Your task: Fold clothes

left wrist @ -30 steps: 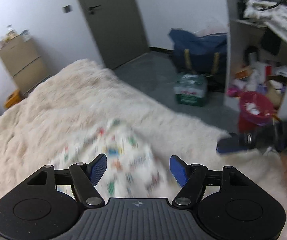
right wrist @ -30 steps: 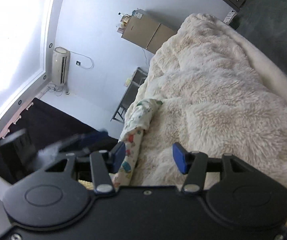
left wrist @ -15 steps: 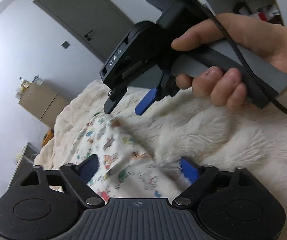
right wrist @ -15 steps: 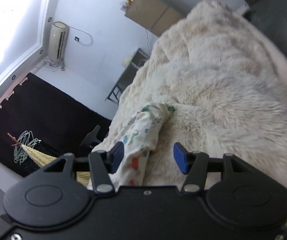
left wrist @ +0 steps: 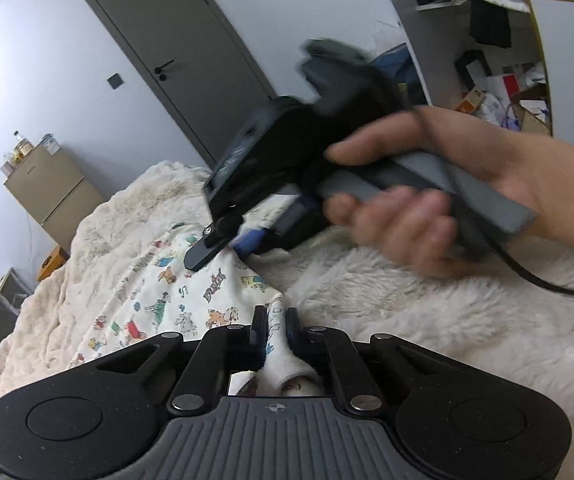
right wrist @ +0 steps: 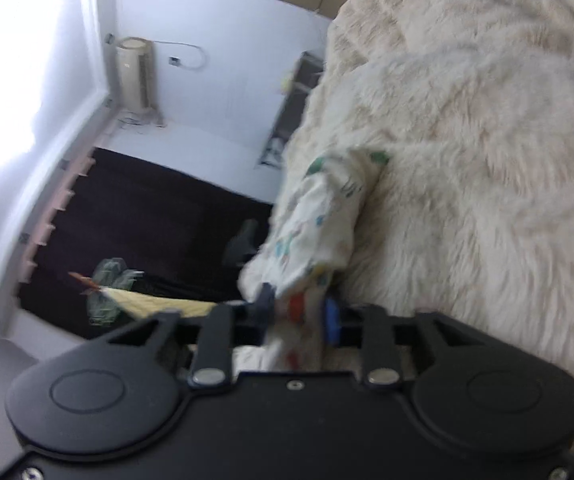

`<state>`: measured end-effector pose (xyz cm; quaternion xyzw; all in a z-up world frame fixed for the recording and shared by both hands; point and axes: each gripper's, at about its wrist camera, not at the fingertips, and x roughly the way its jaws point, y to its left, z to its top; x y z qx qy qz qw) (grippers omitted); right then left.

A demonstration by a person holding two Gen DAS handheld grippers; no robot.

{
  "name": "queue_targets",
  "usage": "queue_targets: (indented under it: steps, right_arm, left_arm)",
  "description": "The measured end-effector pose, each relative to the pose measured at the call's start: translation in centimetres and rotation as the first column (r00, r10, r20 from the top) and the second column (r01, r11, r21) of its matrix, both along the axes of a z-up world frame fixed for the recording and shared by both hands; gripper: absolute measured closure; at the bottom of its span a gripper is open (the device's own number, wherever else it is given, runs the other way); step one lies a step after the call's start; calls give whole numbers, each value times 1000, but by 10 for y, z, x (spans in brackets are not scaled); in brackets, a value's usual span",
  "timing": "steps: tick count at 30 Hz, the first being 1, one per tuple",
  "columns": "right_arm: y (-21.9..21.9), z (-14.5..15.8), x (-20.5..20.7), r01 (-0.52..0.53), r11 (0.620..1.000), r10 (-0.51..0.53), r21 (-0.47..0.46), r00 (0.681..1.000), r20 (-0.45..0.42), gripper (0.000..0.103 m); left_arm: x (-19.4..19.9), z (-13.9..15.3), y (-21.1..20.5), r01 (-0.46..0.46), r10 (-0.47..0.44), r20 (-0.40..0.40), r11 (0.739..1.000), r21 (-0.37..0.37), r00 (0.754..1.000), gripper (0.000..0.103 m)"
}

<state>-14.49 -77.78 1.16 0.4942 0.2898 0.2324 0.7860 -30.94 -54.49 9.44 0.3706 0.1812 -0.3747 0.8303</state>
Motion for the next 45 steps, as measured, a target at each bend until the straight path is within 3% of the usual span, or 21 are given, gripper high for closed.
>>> queue_targets:
  steps: [3,8,12,15,16,19,23,25,27,28,29,34,36,38,40,43,45]
  right_arm:
    - [-8,7,18,37,999,-37,-18,999,-17,98]
    - [-11,31,31,78,994,-78,-75,997,1,98]
    - [-7,31,47,90,991,-92,-97,995,-26,96]
    - [-11,21,55,163,975,-180,-152,978,-102,77]
    - [-16,14,56,157,980,-173,-125,977,-127,70]
    - [-33,-8,54,160,987,-155,19,975,-160,65]
    - [-47,-22,50,171,967,-156,191,983,-94,60]
    - [-43,-22,54,159,969,-147,187,986,-77,58]
    - [-32,-17,61,125,986,-116,115,990,-77,63]
    - [-25,-13,64,118,991,-113,58,990,-82,73]
    - [-22,-12,64,125,992,-122,35,989,-87,91]
    - [-26,1,58,213,977,-212,12,975,-62,93]
    - [-34,9,52,279,960,-279,-10,959,-38,101]
    - [-47,16,43,354,935,-355,-27,935,-28,96]
    - [-55,15,34,337,941,-338,-36,940,-49,88]
    - [-56,6,10,259,963,-265,-72,960,-87,54]
    - [-54,3,-2,235,969,-240,-71,967,-81,48]
  left_arm:
    - [16,-8,1,2,-2,-12,1000,0,1000,99]
    - [11,-14,-1,1,-1,4,1000,-1,1000,99]
    - [13,-13,0,-13,13,-17,1000,-20,1000,99]
    - [8,-21,4,-4,3,-69,1000,-16,998,99]
    - [4,-23,4,0,-1,-54,1000,-10,999,99]
    - [2,-24,4,0,-1,-53,1000,-9,999,99]
    - [0,-25,4,1,-1,-69,1000,-7,998,99]
    - [2,-25,4,2,-3,-69,1000,-5,998,99]
    - [4,-26,6,3,-3,-71,1000,-7,997,99]
    - [5,-26,6,3,-4,-72,1000,-7,997,99]
    - [5,-26,7,5,-5,-73,1000,-9,997,99]
    - [5,-27,7,11,-12,-84,1000,-11,996,99]
    - [4,-28,6,14,-14,-80,1000,-3,997,99]
    - [7,-27,8,10,-11,-88,1000,-11,996,98]
    - [11,-25,9,3,-6,-101,1000,-25,995,98]
    - [17,-21,11,-17,10,-131,998,-55,991,97]
    - [21,-16,12,-33,21,-150,996,-79,988,96]
